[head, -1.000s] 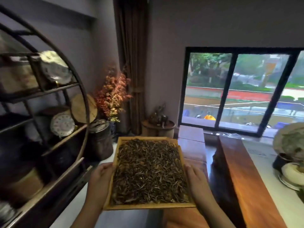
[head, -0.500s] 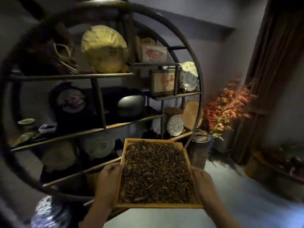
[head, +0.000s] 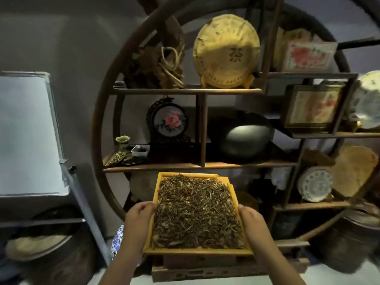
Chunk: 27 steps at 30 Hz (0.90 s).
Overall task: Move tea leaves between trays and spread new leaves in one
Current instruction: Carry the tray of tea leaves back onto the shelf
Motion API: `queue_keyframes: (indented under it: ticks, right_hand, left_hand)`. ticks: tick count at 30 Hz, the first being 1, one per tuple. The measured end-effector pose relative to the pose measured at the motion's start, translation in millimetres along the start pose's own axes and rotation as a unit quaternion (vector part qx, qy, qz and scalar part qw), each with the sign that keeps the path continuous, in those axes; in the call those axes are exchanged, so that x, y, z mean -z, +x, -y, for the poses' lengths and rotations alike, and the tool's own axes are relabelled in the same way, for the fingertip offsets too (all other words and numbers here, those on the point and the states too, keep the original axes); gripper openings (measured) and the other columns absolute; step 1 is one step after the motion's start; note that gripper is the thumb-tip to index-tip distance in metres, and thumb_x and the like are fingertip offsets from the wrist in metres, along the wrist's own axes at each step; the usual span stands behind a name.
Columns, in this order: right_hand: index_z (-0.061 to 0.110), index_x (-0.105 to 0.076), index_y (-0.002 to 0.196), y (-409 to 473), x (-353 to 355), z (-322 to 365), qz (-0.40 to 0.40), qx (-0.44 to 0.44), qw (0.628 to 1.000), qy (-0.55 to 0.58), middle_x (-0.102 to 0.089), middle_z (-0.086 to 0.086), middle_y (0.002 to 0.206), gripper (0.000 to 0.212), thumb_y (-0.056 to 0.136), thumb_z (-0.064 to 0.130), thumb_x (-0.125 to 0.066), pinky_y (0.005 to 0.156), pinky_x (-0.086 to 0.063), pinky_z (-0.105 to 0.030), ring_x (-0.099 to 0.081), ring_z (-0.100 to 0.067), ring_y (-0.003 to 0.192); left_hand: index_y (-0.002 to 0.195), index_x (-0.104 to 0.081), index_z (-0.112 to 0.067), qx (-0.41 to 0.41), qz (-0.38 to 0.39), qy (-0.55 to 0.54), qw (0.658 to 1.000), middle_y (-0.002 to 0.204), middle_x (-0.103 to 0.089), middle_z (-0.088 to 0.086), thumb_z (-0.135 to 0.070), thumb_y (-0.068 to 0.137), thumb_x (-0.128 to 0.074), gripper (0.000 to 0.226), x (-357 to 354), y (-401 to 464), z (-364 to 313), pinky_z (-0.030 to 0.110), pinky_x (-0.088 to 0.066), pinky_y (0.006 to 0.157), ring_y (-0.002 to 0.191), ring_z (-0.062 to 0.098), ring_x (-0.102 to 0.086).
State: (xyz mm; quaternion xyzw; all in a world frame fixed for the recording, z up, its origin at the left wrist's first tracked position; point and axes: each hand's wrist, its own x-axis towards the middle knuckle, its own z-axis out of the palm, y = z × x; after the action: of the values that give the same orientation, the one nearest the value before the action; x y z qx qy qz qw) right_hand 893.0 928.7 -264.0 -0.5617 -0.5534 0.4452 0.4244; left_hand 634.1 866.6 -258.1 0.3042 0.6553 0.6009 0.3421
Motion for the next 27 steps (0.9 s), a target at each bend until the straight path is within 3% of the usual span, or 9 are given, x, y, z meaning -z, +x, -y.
queue_keyframes:
  ticks: [3,5,8,11,17,22,24,27]
  right_hand:
    - [0.005,-0.065,0.083,53.4,-17.4,3.1,0.034,-0.009,0.999,-0.003,-0.070,-0.015,0.084,0.043,0.101,0.032,-0.036,0.071,-0.051,-0.037,-0.065,-0.030,0.083]
    - [0.009,-0.067,0.083,87.5,-28.7,6.9,0.044,-0.006,0.999,-0.019,-0.071,-0.009,0.083,0.043,0.100,0.033,-0.036,0.064,-0.051,-0.032,-0.066,-0.022,0.081]
    - [0.012,-0.067,0.080,135.5,-46.7,14.1,0.053,0.036,0.996,-0.057,-0.068,-0.003,0.081,0.043,0.100,0.030,-0.034,0.060,-0.043,-0.026,-0.063,-0.015,0.081]
    - [0.005,-0.064,0.079,172.0,-66.3,19.0,0.075,0.029,0.995,-0.062,-0.066,-0.010,0.077,0.046,0.101,0.032,-0.034,0.059,-0.044,-0.029,-0.061,-0.019,0.074]
    - [0.012,-0.066,0.082,229.1,-108.3,16.5,0.092,-0.010,0.995,-0.034,-0.070,-0.006,0.081,0.041,0.101,0.034,-0.036,0.066,-0.049,-0.030,-0.066,-0.017,0.079]
    - [0.010,-0.067,0.085,268.3,-143.3,14.0,0.089,-0.027,0.995,-0.021,-0.072,-0.006,0.081,0.040,0.101,0.033,-0.037,0.072,-0.054,-0.034,-0.069,-0.017,0.080]
    - [0.010,-0.068,0.083,280.5,-154.9,11.9,0.085,-0.037,0.996,-0.013,-0.073,-0.006,0.081,0.041,0.101,0.032,-0.039,0.073,-0.054,-0.036,-0.069,-0.019,0.080]
    - [0.012,-0.070,0.080,293.3,-168.6,9.2,0.067,-0.046,0.997,-0.012,-0.073,-0.005,0.080,0.040,0.100,0.032,-0.041,0.074,-0.052,-0.036,-0.068,-0.019,0.081]
  left_hand:
    - [0.096,-0.073,-0.010,0.019,-0.031,-0.018,0.999,0.092,-0.074,0.012,-0.021,0.092,-0.061,0.017,-11.8,39.1,-2.4,0.031,-0.048,0.063,0.085,0.027,-0.069]
    - [0.096,-0.073,-0.009,0.034,-0.048,-0.015,0.998,0.093,-0.073,0.013,-0.022,0.093,-0.060,0.019,-17.9,65.1,-6.0,0.031,-0.048,0.064,0.086,0.028,-0.068]
    - [0.094,-0.073,-0.009,0.032,-0.077,0.000,0.997,0.092,-0.073,0.013,-0.023,0.094,-0.059,0.019,-24.3,103.3,-9.6,0.032,-0.050,0.065,0.084,0.026,-0.068]
    - [0.091,-0.072,-0.009,0.032,-0.097,-0.003,0.995,0.085,-0.072,0.009,-0.018,0.094,-0.058,0.017,-28.0,134.3,-11.3,0.028,-0.046,0.055,0.078,0.020,-0.068]
    - [0.093,-0.071,-0.012,0.045,-0.106,0.003,0.993,0.093,-0.072,0.009,-0.022,0.092,-0.061,0.014,-24.8,205.0,-4.5,0.034,-0.047,0.065,0.087,0.026,-0.067]
    - [0.088,-0.072,-0.008,0.065,-0.080,0.005,0.995,0.090,-0.073,0.013,-0.017,0.092,-0.062,0.014,-24.4,266.6,8.3,0.048,-0.052,0.088,0.088,0.031,-0.068]
    - [0.085,-0.071,-0.006,0.065,-0.076,0.008,0.995,0.085,-0.072,0.011,-0.013,0.092,-0.061,0.015,-24.9,289.5,14.2,0.040,-0.052,0.077,0.084,0.027,-0.067]
    - [0.081,-0.069,-0.004,0.053,-0.072,0.016,0.996,0.077,-0.069,0.005,-0.008,0.092,-0.061,0.014,-25.5,316.8,20.9,0.026,-0.041,0.060,0.074,0.015,-0.062]
